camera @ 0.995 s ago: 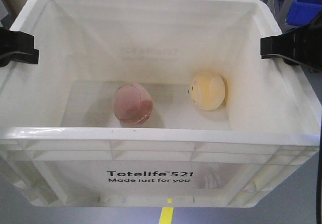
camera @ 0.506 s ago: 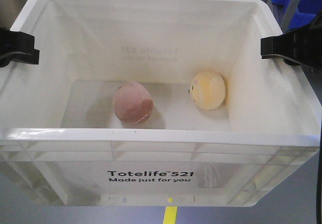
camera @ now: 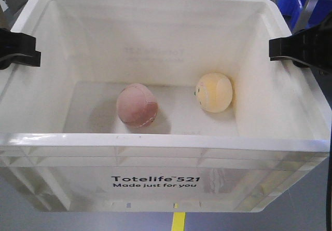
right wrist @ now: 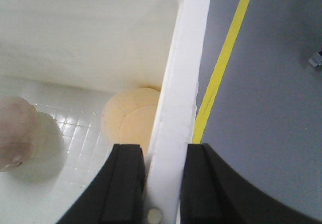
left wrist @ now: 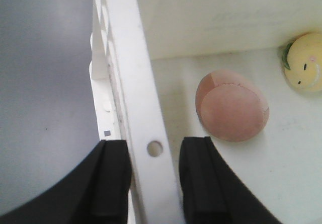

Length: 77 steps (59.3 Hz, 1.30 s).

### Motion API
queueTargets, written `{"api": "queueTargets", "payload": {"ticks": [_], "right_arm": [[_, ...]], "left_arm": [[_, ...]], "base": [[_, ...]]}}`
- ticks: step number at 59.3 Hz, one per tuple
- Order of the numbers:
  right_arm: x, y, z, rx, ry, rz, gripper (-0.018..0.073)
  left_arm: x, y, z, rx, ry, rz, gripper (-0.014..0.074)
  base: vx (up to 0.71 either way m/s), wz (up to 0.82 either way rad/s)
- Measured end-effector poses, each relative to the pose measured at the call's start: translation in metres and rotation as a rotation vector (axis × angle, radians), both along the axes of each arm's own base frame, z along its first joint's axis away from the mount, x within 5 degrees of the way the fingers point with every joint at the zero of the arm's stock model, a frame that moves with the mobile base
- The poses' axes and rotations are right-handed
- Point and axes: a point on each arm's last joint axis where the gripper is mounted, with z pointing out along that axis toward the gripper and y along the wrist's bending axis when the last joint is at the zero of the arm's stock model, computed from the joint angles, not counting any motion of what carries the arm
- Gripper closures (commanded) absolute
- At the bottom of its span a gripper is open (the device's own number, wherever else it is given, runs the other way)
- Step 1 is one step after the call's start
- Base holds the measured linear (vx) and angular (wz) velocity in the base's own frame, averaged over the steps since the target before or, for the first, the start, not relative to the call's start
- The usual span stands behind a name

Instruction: Place moving items into box and shelve

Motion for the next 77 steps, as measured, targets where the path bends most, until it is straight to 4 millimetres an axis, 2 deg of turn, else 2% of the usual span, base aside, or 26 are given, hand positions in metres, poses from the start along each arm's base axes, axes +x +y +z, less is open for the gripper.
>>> {"api": "queueTargets", "payload": {"ticks": [77], "right_arm": [[0.0001,-0.0002,0.0,-0.003,-0.001,0.0,0.0565]], "left_arm": [[-0.0005,-0.0002,-0.0003,-0.001,0.006,-0.002,0.0603]], "base": [[0.43,-0.03]]}}
